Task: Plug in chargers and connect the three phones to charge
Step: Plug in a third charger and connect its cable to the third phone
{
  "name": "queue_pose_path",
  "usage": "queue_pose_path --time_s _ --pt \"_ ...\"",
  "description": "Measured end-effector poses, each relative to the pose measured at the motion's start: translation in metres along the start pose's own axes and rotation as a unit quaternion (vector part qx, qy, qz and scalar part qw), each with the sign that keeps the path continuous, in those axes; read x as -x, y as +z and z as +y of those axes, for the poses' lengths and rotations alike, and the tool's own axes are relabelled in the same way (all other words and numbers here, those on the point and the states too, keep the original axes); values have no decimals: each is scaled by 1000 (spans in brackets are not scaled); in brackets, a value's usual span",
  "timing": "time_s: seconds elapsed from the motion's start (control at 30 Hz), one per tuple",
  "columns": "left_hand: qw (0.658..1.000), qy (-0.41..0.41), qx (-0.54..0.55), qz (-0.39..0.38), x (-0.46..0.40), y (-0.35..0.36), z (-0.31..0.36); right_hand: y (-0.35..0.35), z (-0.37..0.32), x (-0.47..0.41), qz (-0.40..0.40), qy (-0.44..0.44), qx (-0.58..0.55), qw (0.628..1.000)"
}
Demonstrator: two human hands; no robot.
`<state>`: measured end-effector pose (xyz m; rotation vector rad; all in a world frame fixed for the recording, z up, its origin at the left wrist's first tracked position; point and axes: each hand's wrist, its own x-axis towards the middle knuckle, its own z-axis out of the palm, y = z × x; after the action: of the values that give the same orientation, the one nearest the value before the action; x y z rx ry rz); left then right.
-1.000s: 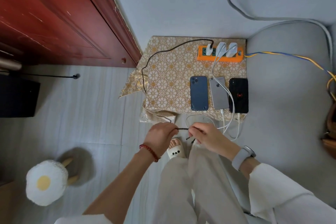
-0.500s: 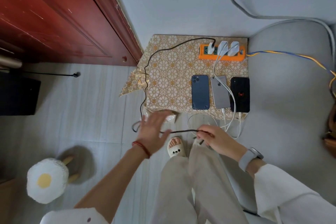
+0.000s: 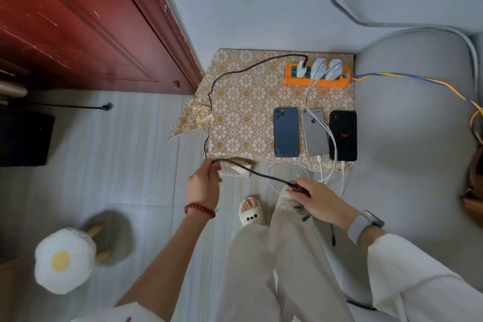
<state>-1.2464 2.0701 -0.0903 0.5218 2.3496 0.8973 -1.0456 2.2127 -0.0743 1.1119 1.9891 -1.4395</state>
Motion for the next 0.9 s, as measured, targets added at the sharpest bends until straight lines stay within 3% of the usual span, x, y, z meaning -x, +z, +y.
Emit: queue_pose_path --time_s 0.13,0.27,0.33,0.4,0.43,0.47,0.53,0.6,0.67,0.8,0.9 --pt "998 -14 16 51 -10 -12 -7 0 17 -3 81 62 33 994" --pt "999 32 -27 27 -7 -14 -12 -3 18 -2 197 117 140 963" --pt "997 65 -49 -3 -2 -11 -15 -8 13 -6 228 161 91 956" --pt "992 86 -80 -39 3 -8 -18 -13 8 -13 258 170 -78 948" --pt "989 91 -97 -57 6 -7 -21 -15 4 -16 266 167 -218 924" --pt "986 92 -119 -74 7 -6 -24 -18 -1 -17 259 160 -370 878" --pt "975 88 -174 -102 10 -6 -31 -28 -5 -18 247 124 -601 750" --pt "962 80 -227 -128 12 -7 -40 -41 -5 -20 244 98 -732 629" --pt "947 72 -274 -152 14 -8 -47 -49 -4 -24 244 102 -776 573" --pt "938 48 -303 -164 12 -4 -48 -43 -3 -29 260 122 -730 621" --pt "938 -14 -291 -189 6 -1 -51 -40 -4 -23 224 106 -697 672"
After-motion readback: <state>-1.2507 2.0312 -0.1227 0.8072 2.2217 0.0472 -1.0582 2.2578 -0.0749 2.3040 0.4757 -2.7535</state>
